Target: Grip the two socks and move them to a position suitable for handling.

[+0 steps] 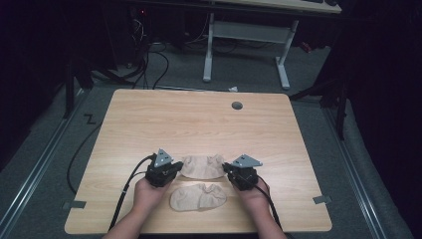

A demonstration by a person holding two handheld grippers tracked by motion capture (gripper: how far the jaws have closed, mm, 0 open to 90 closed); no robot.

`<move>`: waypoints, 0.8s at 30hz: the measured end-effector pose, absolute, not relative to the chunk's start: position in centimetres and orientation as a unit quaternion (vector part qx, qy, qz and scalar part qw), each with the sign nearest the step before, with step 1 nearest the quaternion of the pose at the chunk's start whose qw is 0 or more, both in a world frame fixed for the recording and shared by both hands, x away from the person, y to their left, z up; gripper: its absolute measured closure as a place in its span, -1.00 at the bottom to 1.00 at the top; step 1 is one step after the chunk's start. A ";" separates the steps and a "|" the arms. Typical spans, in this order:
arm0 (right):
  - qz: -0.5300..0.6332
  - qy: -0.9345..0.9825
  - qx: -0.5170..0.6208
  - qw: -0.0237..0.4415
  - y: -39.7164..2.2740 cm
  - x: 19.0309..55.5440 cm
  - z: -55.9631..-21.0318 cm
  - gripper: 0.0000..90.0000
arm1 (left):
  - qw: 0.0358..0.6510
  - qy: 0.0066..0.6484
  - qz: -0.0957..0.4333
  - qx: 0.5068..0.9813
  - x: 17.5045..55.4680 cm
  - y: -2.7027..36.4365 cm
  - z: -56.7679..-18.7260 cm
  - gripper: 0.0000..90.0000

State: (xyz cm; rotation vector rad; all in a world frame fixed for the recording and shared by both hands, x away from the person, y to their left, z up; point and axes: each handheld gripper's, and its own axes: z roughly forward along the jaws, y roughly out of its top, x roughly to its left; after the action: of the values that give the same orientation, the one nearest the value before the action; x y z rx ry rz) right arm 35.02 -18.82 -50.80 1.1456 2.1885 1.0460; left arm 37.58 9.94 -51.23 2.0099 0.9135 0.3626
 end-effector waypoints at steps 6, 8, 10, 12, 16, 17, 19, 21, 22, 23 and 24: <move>0.387 0.791 0.411 0.238 -19.1 34.7 -50.3 0.91 | 0.442 0.365 0.150 0.805 37.3 10.4 -50.7 0.95; 0.389 0.789 0.413 0.238 -19.2 34.6 -50.2 0.91 | 0.444 0.364 0.150 0.805 37.2 10.4 -50.5 0.95; 0.390 0.789 0.411 0.237 -19.2 34.5 -50.2 0.91 | 0.448 0.362 0.151 0.804 37.0 10.5 -50.2 0.95; 0.393 0.789 0.410 0.235 -19.3 34.5 -50.1 0.91 | 0.449 0.360 0.154 0.804 36.8 10.6 -50.1 0.95; 0.395 0.788 0.409 0.237 -19.4 34.3 -49.9 0.91 | 0.448 0.361 0.156 0.803 36.7 10.8 -50.0 0.95; 0.395 0.788 0.409 0.237 -19.4 34.3 -49.9 0.91 | 0.448 0.361 0.156 0.803 36.7 10.8 -50.0 0.95; 0.397 0.787 0.409 0.237 -19.4 34.3 -49.9 0.91 | 0.447 0.363 0.156 0.802 36.7 11.0 -50.0 0.95; 0.398 0.786 0.411 0.236 -19.4 34.3 -49.9 0.91 | 0.446 0.365 0.155 0.803 36.7 11.1 -50.1 0.95; 0.399 0.785 0.412 0.236 -19.5 34.3 -49.9 0.91 | 0.446 0.367 0.156 0.802 36.7 11.1 -50.1 0.95; 0.399 0.785 0.412 0.236 -19.5 34.3 -49.9 0.91 | 0.446 0.367 0.156 0.802 36.7 11.1 -50.1 0.95; 0.397 0.784 0.413 0.239 -19.6 34.3 -49.8 0.92 | 0.446 0.367 0.156 0.802 36.7 11.2 -50.1 0.95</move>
State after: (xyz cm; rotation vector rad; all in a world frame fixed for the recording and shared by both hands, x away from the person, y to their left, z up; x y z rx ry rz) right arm 34.31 -19.63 -49.81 1.1317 2.1464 1.0871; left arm 36.67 11.16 -50.13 1.9858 0.9093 0.3859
